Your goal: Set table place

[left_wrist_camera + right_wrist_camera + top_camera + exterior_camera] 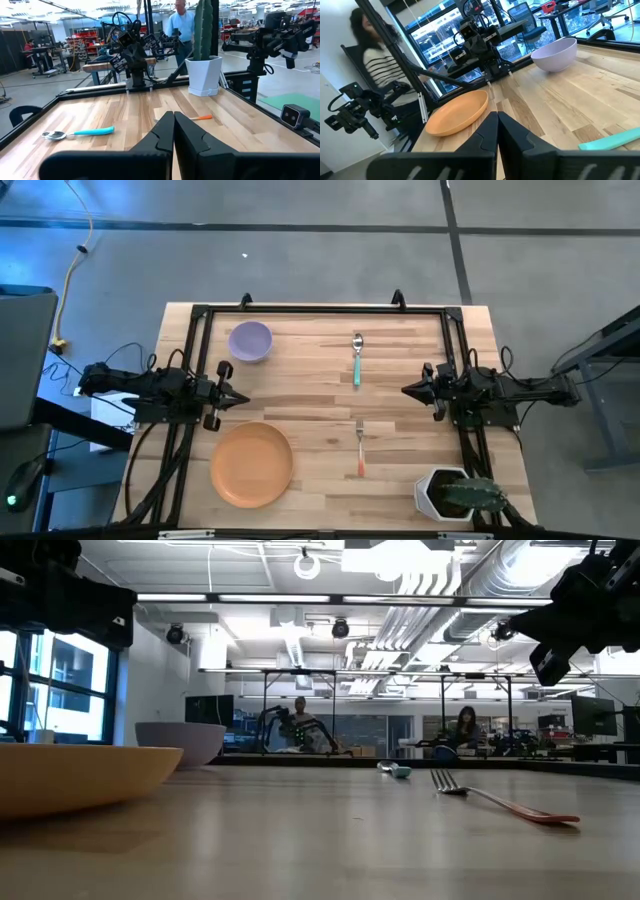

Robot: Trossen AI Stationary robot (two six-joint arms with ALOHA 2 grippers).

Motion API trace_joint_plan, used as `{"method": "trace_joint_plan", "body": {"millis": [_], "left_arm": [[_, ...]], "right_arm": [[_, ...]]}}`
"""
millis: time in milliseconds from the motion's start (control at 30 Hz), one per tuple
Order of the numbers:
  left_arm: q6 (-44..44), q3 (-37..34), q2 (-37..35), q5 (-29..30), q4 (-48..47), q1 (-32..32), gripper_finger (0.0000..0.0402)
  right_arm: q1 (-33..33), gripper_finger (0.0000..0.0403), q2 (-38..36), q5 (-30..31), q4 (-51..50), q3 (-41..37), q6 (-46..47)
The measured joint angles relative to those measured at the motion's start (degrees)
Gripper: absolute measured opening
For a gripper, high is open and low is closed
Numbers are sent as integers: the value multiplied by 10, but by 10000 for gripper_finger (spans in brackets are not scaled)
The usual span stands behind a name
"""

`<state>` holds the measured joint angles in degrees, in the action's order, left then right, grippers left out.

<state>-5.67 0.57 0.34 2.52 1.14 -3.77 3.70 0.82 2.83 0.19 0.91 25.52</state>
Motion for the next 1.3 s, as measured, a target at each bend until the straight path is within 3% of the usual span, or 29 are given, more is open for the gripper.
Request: {"method": "trace_joint_plan", "body": {"millis": [1167, 1300], "left_arm": [[2, 0, 0, 5, 9, 0, 1], [67, 0, 0, 44, 20, 0, 1]], "right_arm": [[0, 0, 0, 0, 0, 0, 0], [0, 0, 0, 0, 0, 0, 0]]}}
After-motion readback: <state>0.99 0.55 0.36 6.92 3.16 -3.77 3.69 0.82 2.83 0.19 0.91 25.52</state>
